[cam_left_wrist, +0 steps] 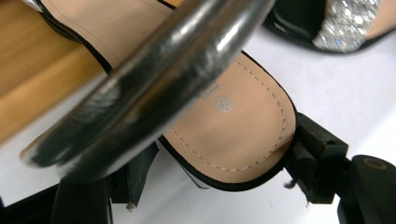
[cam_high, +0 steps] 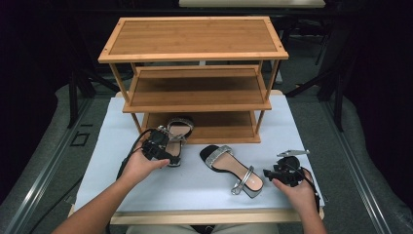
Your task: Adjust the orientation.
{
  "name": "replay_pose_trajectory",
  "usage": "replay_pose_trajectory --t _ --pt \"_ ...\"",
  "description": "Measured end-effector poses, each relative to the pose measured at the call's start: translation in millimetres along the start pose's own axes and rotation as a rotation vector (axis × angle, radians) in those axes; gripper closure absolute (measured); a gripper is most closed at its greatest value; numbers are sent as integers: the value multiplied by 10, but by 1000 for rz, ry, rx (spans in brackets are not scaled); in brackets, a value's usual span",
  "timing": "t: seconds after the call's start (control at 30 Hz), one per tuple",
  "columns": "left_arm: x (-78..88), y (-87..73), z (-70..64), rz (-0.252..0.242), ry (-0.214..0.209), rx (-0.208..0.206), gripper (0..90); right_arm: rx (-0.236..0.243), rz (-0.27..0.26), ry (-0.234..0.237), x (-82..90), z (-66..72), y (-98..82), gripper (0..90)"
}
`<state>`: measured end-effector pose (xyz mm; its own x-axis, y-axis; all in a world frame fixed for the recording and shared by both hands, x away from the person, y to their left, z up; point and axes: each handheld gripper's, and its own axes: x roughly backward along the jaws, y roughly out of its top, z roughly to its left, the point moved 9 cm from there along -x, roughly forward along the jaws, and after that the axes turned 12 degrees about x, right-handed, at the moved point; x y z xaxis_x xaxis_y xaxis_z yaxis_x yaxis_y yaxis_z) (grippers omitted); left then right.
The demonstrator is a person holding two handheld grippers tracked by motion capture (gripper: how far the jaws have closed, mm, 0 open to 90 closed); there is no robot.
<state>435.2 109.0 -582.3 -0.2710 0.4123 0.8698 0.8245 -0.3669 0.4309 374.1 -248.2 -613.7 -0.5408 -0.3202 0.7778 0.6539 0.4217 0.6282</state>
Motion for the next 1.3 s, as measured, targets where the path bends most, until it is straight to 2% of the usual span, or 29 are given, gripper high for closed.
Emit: replay_pose_trajectory --t 0.4,0.5,0.73,0.77,0.93,0.97,1.0,1.03,1.13,1.3 --pt "-188 292 41 -23 19 20 310 -2 -1 0 -3 -20 -9 497" --pt "-220 341 58 -26 25 11 310 -1 -5 3 -5 -16 -5 497" --pt "-265 404 99 -40 19 4 311 -2 -2 0 3 -28 -10 497" --pt "-271 409 101 -43 19 14 311 -2 -3 1 0 -26 -9 497" --pt "-281 448 132 -50 24 13 312 -3 -4 2 -3 -16 -6 497" --pt "-285 453 141 -51 21 17 313 0 -3 9 -2 -13 -7 497" --pt "-289 457 146 -52 16 24 313 1 0 -6 -2 -21 -8 497" --pt "-294 466 148 -59 13 34 314 -2 -3 15 1 -8 -7 497" --pt "-304 475 145 -65 1 59 314 -4 1 -8 1 -23 -10 497" --pt "-298 470 166 -86 11 47 315 -2 0 -4 4 -18 -8 496"
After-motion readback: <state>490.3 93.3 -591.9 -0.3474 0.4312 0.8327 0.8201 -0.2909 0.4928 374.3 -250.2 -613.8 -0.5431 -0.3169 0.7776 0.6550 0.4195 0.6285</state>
